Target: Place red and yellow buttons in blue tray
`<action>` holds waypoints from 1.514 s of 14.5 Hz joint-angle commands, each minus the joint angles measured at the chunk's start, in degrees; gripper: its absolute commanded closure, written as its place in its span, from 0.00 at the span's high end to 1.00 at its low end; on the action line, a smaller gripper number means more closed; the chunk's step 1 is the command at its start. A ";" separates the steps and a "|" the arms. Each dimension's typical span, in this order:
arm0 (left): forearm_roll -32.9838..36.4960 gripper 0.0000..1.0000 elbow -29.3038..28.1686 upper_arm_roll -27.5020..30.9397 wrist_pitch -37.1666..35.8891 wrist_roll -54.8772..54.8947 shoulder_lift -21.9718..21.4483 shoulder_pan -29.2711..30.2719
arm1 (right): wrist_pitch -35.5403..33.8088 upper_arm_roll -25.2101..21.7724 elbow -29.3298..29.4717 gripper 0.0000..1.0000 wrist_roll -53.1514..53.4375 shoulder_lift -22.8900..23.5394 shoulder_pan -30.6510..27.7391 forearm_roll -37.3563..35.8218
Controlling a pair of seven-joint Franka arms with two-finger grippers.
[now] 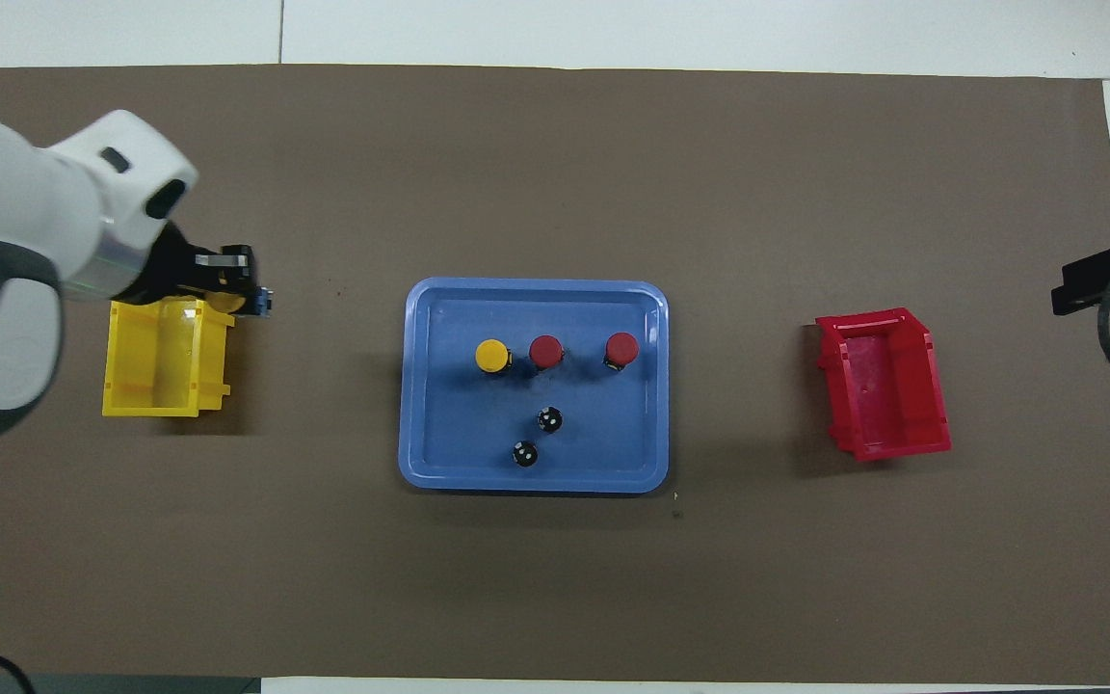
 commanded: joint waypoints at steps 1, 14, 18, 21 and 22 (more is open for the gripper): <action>-1.67 0.01 -2.05 0.87 6.57 -5.13 4.59 -6.56 | -0.30 0.76 -0.50 1.00 -1.59 -0.75 -1.01 -0.97; -4.13 0.03 -14.35 0.78 22.66 -6.20 7.41 -13.26 | -0.03 0.85 -0.23 1.00 -1.59 -0.57 -1.01 -0.88; -4.22 0.91 -13.49 0.87 22.42 -6.46 7.59 -13.44 | -0.03 0.85 -0.23 1.00 -1.67 -0.66 -1.01 -0.88; -3.61 1.00 -8.32 1.31 15.42 -6.90 7.24 -13.26 | -0.12 0.85 -0.23 1.00 -1.67 -0.66 -1.01 -0.88; -3.52 1.00 -5.08 1.48 10.78 -6.20 7.15 -12.48 | -0.12 0.85 -0.23 1.00 -1.67 -0.66 -0.92 -0.88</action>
